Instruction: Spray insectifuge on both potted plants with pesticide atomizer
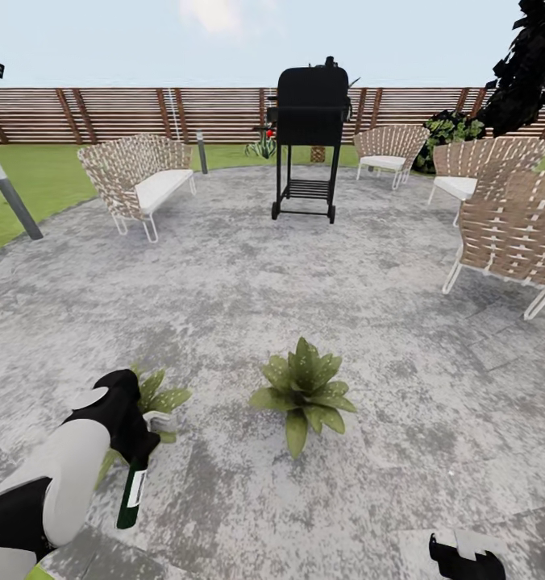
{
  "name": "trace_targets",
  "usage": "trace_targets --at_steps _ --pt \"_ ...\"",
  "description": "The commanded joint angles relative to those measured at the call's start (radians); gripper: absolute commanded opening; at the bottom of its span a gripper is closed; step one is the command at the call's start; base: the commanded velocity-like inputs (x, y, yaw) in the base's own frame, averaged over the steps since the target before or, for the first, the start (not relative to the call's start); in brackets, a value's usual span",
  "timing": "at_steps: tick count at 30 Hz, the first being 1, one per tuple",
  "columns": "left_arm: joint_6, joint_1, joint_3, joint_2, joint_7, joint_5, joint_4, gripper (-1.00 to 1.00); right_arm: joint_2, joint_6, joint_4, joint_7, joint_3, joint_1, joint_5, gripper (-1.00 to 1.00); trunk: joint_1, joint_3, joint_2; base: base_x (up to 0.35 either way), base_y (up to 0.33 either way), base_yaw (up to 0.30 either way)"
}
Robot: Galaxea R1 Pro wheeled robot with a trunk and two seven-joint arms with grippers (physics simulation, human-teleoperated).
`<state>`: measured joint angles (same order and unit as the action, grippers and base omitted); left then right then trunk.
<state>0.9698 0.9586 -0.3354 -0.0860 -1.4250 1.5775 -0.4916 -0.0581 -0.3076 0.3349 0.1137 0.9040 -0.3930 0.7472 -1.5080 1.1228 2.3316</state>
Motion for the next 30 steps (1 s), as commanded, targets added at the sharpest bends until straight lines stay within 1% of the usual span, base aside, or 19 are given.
trace_targets --at_steps 1,4,5,6,8,9,10,12,13,15,17,19,24,30 --pt "0.01 0.001 -0.006 0.0 -0.008 0.007 -0.001 -1.0 0.001 -0.005 -0.002 0.003 0.007 -0.001 0.011 1.0 0.0 0.001 0.0 0.047 -0.057 0.001" --pt "0.01 0.0 -0.007 -0.008 -0.007 0.002 -0.001 -1.0 0.001 -0.005 -0.002 0.003 0.007 -0.001 0.011 1.0 0.0 0.001 0.0 0.016 -0.019 0.0" --pt "0.01 0.0 -0.01 -0.009 -0.006 0.002 -0.001 -1.0 0.001 -0.005 -0.002 0.003 0.007 -0.001 0.011 1.0 0.0 0.001 0.0 0.005 -0.006 0.0" --pt "0.01 -0.004 -0.022 -0.01 -0.005 0.001 -0.001 -1.0 0.001 -0.005 -0.002 0.003 0.007 -0.001 0.011 1.0 0.0 0.001 0.0 0.003 -0.003 0.0" --pt "0.01 -0.037 -0.051 -0.014 0.004 0.001 -0.023 -1.0 0.001 -0.005 -0.002 0.003 0.007 -0.001 0.011 1.0 0.0 0.001 0.0 0.001 -0.001 0.0" --pt "0.01 -0.053 -0.063 -0.018 0.008 0.001 -0.043 -1.0 0.001 -0.005 -0.002 0.003 0.007 -0.001 0.011 1.0 0.0 0.001 0.0 0.0 0.0 0.0" --pt "0.01 -0.077 -0.083 -0.02 0.011 0.0 -0.076 -1.0 0.001 -0.005 -0.002 0.003 0.007 -0.001 0.011 1.0 0.0 0.001 0.0 0.0 0.0 0.0" --pt "0.006 -0.117 -0.112 -0.018 0.014 -0.006 -0.115 -1.0 0.001 -0.005 -0.003 0.003 0.006 -0.001 0.011 1.0 0.0 0.001 0.0 0.0 0.0 0.0" --pt "0.004 -0.139 -0.12 -0.015 0.015 -0.014 -0.124 -1.0 0.001 -0.005 -0.003 0.003 0.006 -0.001 0.011 1.0 0.0 0.001 0.0 0.0 0.0 0.0" --pt "0.0 -0.168 -0.125 -0.012 0.016 -0.035 -0.132 -1.0 0.001 -0.005 -0.002 0.003 0.006 -0.001 0.011 1.0 0.0 0.001 0.0 0.0 0.0 0.0" --pt "-0.001 -0.181 -0.127 -0.012 0.018 -0.056 -0.134 -1.0 0.001 -0.005 -0.002 0.003 0.006 -0.001 0.011 1.0 0.0 0.001 0.0 -0.036 0.0 0.0" --pt "-0.002 -0.187 -0.128 -0.013 0.018 -0.067 -0.135 -1.0 0.001 -0.005 -0.002 0.003 0.006 -0.001 0.011 1.0 0.0 0.001 0.0 -0.174 0.0 0.0" --pt "-0.003 -0.201 -0.129 -0.017 0.019 -0.074 -0.136 -1.0 0.001 -0.005 -0.002 0.003 0.006 -0.001 0.011 1.0 0.0 0.001 0.0 -0.307 0.015 0.0" --pt "-0.007 -0.202 -0.129 -0.021 0.02 -0.074 -0.138 -1.0 0.001 -0.005 -0.002 0.003 0.006 -0.001 0.011 1.0 0.0 0.001 0.0 -0.336 0.116 0.0"
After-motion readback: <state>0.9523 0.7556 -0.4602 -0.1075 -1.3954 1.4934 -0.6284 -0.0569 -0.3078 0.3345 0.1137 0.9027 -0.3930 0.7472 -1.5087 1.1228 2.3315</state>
